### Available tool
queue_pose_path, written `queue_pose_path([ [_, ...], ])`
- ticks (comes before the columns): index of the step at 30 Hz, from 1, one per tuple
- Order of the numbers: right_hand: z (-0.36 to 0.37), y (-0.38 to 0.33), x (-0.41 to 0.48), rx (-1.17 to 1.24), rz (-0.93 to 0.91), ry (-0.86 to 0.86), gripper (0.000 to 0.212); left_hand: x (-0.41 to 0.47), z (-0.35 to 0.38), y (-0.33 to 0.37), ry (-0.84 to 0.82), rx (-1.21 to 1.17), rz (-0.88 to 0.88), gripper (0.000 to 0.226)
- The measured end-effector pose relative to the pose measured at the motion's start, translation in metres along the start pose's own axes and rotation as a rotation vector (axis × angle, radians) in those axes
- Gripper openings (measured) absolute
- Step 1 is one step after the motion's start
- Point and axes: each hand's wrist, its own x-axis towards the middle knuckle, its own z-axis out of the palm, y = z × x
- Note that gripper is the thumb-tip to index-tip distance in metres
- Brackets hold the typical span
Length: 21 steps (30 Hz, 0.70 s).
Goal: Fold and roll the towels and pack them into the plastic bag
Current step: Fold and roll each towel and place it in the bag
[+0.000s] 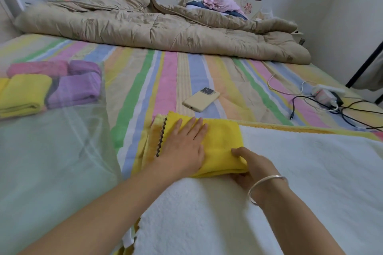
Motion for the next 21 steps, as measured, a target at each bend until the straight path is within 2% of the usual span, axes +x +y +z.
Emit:
queue_pose_path([
  [1,0.004,0.005,-0.005,0.108,0.029,-0.026,0.014,-0.001,0.007,-0.001,0.017,0.005,-0.002,0.060],
  [3,0.012,0.015,-0.007,0.135,-0.045,-0.041,0.019,-0.001,0.013,0.001,0.064,0.008,0.001,0.069],
  [5,0.023,0.026,-0.009,0.000,-0.257,-0.002,0.027,-0.001,0.014,0.002,0.059,0.017,-0.002,0.078],
  [7,0.037,0.033,-0.016,-0.144,-0.489,0.064,0.033,0.000,0.011,0.002,-0.013,0.029,0.032,0.075],
  [10,0.060,0.047,-0.023,-0.280,-0.733,0.053,0.061,0.003,0.003,-0.006,-0.079,-0.037,0.129,0.078],
  [11,0.067,0.052,-0.022,-0.346,-0.824,0.043,0.066,0.003,-0.003,-0.011,-0.092,-0.181,0.139,0.072],
  [14,0.084,0.056,-0.020,-0.576,-1.077,0.079,0.063,0.002,-0.018,-0.036,-0.090,-1.159,-0.050,0.030],
  [15,0.087,0.055,-0.019,-0.658,-1.151,0.104,0.062,0.003,-0.022,-0.047,-0.028,-1.401,-0.153,0.031],
  [18,0.091,0.057,-0.017,-0.975,-1.281,0.153,0.056,0.013,-0.017,-0.078,0.005,-1.697,-0.404,0.035],
  [21,0.097,0.061,-0.016,-1.264,-1.285,0.177,0.052,0.015,-0.016,-0.095,0.051,-1.735,-0.531,0.029],
])
